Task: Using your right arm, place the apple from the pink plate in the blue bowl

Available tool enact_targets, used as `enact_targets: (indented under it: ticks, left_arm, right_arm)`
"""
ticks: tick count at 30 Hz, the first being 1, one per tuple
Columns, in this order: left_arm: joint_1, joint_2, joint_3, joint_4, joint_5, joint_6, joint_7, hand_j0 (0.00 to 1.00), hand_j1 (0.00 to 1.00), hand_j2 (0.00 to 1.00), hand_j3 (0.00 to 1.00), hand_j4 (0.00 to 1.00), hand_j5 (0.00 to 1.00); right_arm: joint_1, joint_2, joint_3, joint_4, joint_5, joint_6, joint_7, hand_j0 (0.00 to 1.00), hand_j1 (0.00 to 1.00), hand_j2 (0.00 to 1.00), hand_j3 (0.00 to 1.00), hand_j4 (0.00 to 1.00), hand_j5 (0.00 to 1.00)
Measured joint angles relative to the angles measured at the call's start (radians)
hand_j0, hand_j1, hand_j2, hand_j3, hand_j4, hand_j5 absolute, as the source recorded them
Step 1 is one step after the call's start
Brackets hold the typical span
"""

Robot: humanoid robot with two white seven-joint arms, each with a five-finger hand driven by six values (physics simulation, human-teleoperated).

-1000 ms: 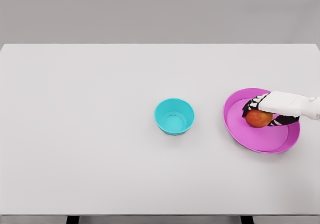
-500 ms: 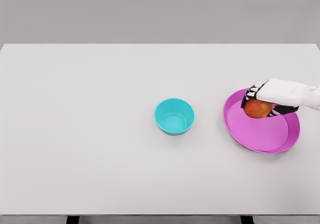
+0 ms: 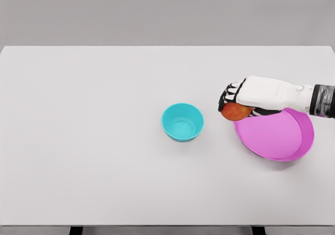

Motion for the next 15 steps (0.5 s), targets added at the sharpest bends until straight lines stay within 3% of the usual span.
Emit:
enact_targets:
  ticks: [15]
  left_arm:
    - [0.0,0.0,0.0,0.0,0.0,0.0,0.0,1.0,1.0,1.0,1.0,1.0,1.0]
  right_arm:
    - [-0.084,0.129,0.066,-0.009,0.008,0.001,0.0,0.51,0.51,0.51,0.51,0.51,0.51]
